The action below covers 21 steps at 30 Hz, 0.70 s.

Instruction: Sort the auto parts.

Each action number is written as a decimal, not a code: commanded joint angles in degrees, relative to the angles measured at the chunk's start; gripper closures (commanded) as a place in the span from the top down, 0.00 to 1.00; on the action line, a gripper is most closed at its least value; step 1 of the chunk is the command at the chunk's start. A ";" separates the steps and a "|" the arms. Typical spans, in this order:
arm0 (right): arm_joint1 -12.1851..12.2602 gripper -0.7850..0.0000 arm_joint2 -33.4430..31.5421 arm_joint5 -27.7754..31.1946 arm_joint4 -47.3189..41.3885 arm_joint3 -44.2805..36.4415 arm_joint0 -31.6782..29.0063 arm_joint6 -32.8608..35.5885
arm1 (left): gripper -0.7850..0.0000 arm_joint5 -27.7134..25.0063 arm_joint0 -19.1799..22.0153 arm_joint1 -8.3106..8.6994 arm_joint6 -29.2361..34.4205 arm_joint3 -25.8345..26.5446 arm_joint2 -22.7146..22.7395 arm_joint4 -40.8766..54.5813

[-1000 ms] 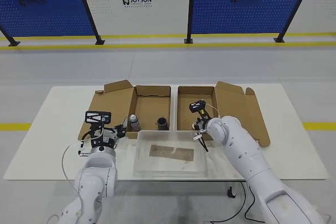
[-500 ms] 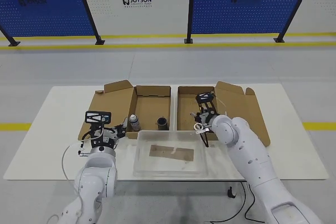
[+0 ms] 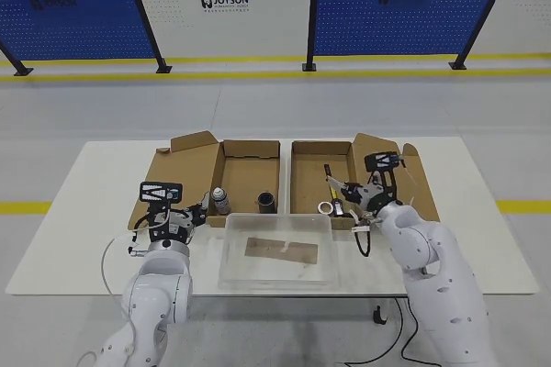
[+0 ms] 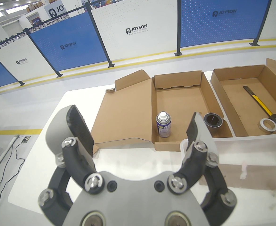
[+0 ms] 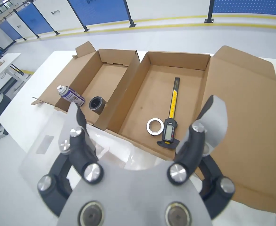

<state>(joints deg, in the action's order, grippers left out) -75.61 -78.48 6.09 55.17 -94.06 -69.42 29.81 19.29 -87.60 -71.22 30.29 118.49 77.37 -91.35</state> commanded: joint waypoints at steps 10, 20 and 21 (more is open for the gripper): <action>1.53 1.00 -8.63 3.08 -1.29 -12.82 -12.84 -2.69 | 1.00 0.00 0.00 0.00 0.00 0.00 0.00 0.00; 2.67 1.00 -15.36 6.79 0.91 -22.52 -23.24 -3.38 | 1.00 0.00 0.00 0.00 0.00 0.00 0.00 0.00; 2.76 1.00 -15.69 7.35 0.99 -22.85 -23.70 -3.44 | 1.00 0.00 0.00 0.00 0.00 0.00 0.00 0.00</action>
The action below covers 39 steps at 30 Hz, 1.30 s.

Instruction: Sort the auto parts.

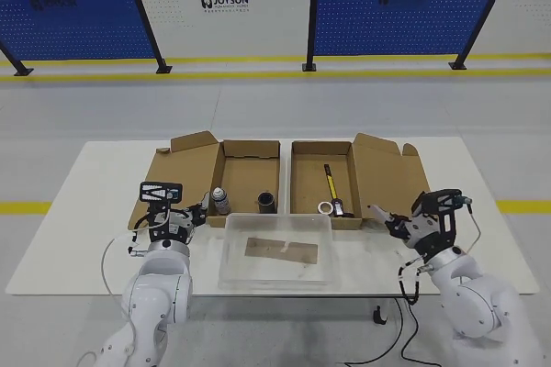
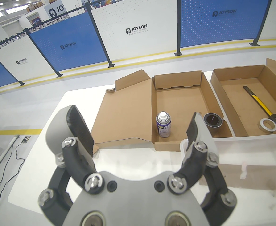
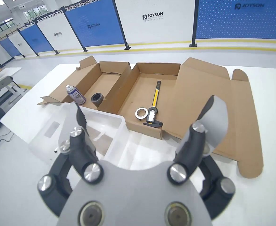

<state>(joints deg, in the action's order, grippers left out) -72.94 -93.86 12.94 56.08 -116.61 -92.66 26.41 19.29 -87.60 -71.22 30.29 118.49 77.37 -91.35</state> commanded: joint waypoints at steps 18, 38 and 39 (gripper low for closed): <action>0.44 1.00 -1.43 3.21 0.52 -0.78 -1.63 -0.05 | 1.00 0.00 0.00 0.00 0.00 0.00 0.00 0.00; 0.44 1.00 -1.43 3.21 0.52 -0.78 -1.63 -0.05 | 1.00 0.00 0.00 0.00 0.00 0.00 0.00 0.00; 0.44 1.00 -1.43 3.21 0.52 -0.78 -1.63 -0.05 | 1.00 0.00 0.00 0.00 0.00 0.00 0.00 0.00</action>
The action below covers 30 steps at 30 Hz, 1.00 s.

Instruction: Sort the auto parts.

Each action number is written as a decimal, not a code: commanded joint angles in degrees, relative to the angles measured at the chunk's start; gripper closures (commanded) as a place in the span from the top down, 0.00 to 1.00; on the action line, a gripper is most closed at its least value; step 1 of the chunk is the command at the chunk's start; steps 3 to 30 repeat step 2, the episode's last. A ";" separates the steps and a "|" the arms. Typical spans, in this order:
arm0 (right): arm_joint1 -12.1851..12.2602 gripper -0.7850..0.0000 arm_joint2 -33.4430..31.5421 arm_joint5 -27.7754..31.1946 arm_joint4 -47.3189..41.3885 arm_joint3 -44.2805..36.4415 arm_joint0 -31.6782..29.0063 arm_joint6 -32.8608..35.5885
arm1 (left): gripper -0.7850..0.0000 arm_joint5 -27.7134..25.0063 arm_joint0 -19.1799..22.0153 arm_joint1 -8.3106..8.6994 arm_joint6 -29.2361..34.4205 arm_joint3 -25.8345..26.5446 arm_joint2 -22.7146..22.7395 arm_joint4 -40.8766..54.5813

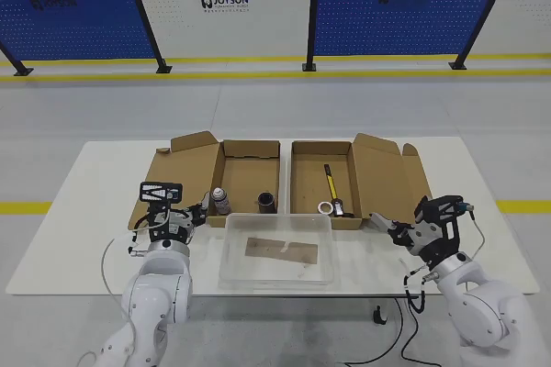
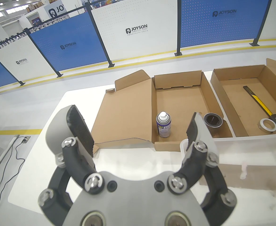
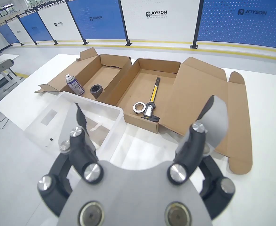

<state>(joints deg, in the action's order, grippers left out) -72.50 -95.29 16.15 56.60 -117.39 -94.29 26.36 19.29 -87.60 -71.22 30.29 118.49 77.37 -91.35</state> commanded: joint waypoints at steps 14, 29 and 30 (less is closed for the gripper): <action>0.00 1.00 0.00 0.00 0.00 0.00 0.00 0.00 | 1.00 0.00 0.00 0.00 0.00 0.00 0.00 0.00; 0.00 1.00 0.00 0.00 0.00 0.00 0.00 0.00 | 1.00 0.00 0.00 0.00 0.00 0.00 0.00 0.00; 0.00 1.00 0.00 0.00 0.00 0.00 0.00 0.00 | 1.00 0.00 0.00 0.00 0.00 0.00 0.00 0.00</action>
